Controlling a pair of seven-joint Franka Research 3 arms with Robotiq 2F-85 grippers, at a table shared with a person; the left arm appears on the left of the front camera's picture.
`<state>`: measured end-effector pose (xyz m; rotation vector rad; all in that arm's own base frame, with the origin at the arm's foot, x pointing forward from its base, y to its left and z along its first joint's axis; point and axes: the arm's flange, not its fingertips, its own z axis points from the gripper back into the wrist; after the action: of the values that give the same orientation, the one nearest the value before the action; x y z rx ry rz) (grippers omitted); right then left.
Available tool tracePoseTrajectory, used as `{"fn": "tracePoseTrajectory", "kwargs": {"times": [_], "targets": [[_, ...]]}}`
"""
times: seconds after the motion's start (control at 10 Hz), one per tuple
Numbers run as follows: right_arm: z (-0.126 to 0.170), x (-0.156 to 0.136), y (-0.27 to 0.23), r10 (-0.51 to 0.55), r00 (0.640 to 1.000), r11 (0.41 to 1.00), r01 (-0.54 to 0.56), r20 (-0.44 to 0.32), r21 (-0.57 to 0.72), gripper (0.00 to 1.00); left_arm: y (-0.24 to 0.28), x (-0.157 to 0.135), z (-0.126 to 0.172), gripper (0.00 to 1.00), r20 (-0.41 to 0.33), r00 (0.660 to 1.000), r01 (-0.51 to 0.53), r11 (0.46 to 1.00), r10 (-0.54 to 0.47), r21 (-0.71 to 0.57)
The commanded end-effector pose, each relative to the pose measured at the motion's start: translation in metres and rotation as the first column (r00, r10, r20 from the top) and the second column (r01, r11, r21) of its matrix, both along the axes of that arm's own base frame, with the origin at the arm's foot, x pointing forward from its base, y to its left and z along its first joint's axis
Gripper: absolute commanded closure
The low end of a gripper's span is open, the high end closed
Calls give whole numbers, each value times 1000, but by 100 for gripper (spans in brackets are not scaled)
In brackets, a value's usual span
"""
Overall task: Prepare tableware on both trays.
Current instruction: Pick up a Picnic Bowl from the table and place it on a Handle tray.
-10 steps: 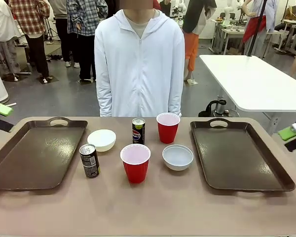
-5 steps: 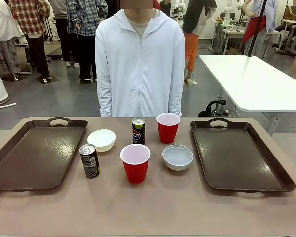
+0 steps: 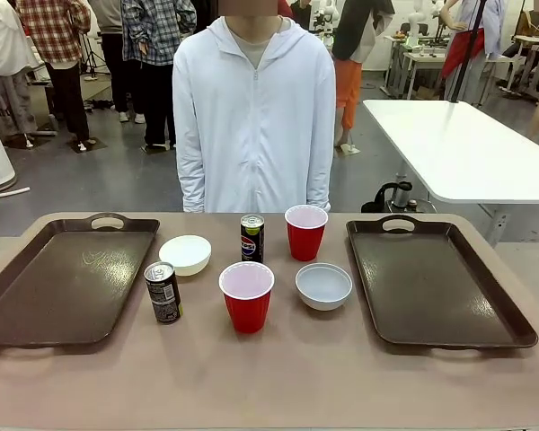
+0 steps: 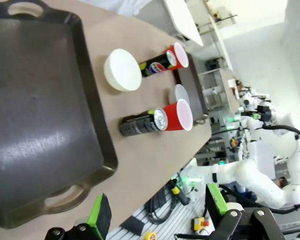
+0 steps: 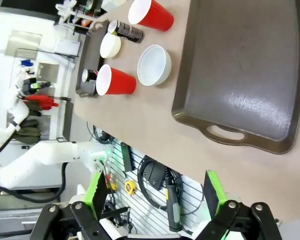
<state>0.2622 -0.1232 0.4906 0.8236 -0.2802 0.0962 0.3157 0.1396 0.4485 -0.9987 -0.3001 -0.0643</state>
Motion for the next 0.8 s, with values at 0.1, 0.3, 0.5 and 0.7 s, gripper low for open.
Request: {"fn": "tracePoseTrajectory", "kwargs": {"times": [0.1,0.3,0.5,0.7], "targets": [[-2,-1,-4,-12,1000,1000,12,-10,15,0,-6,1,0,0,-3,1000,17,999,-17,-34],[-2,-1,-4,-12,1000,1000,12,-10,15,0,-6,1,0,0,-3,1000,17,999,-17,-34],[-2,-1,-4,-12,1000,1000,12,-10,15,0,-6,1,0,0,-3,1000,17,999,-17,-34],[-2,-1,-4,-12,1000,1000,12,-10,15,0,-6,1,0,0,-3,1000,17,999,-17,-34]]}}
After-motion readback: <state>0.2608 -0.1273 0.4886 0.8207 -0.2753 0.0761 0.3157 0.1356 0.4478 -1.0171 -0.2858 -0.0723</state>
